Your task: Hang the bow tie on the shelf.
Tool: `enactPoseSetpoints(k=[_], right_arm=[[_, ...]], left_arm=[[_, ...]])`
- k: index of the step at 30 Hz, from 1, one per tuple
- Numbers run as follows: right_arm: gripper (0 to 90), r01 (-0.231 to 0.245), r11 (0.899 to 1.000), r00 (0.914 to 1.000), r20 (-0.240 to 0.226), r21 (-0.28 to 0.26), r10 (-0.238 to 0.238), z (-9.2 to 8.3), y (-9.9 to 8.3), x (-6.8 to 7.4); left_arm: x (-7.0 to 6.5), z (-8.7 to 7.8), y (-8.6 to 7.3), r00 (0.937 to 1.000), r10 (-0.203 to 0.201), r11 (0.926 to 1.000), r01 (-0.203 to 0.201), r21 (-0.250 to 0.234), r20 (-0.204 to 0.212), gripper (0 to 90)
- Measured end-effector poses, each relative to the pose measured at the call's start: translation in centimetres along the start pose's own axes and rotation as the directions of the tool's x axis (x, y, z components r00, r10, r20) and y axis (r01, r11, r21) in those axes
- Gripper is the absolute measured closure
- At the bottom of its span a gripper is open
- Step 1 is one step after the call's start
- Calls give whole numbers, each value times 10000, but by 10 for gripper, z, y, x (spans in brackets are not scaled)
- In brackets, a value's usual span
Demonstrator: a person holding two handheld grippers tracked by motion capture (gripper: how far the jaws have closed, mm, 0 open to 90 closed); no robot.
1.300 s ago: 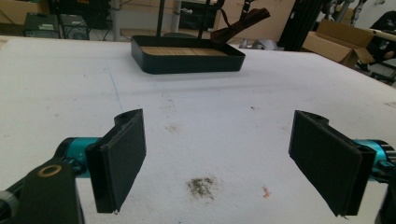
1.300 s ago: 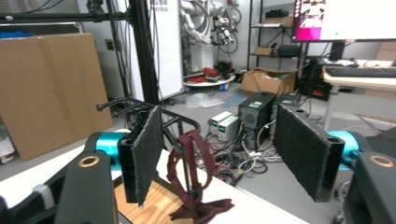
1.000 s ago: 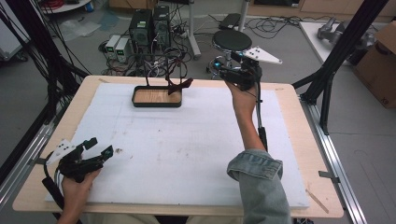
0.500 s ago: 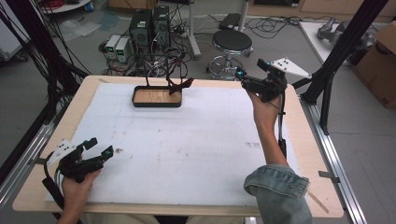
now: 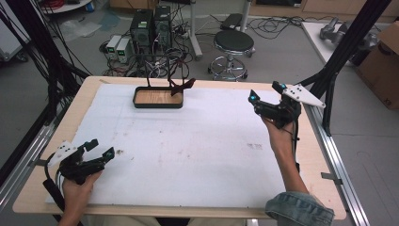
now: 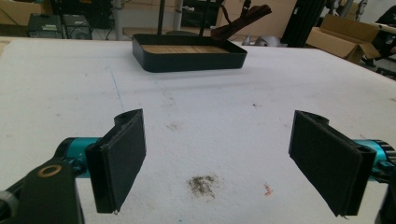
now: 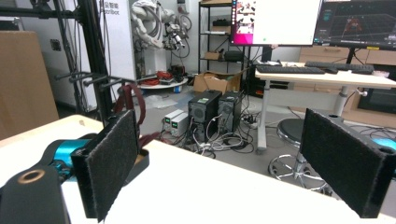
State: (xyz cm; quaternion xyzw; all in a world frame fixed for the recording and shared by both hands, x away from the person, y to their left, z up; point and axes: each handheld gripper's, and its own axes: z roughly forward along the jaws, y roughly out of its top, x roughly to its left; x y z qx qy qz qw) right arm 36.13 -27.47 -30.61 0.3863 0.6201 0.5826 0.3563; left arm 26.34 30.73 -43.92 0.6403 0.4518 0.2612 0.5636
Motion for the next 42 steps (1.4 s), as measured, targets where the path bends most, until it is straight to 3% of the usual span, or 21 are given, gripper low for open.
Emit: enactPoseSetpoints(k=[10,17,29,36,42], right_arm=[[111,-251,9996,9996,-101,126,252,-30,-31,2],[111,10,9991,10000,-17,424,-10,-48,-66,8],[111,4,9949,9997,258,1005,-30,-60,-112,11],[111,-523,9829,9982,367,1765,465,-59,-123,11],[111,-502,9838,9984,350,1723,448,-60,-122,11]], left_arm=[[0,0,0,10000,11,10000,-10,16,-78,189],[0,0,0,10000,25,10000,-25,43,-91,190],[-1,0,0,10000,2,10000,-1,50,-85,190],[-1,0,0,10000,36,10000,-35,70,-92,189],[-1,1,0,10000,7,10000,-7,74,-89,189]])
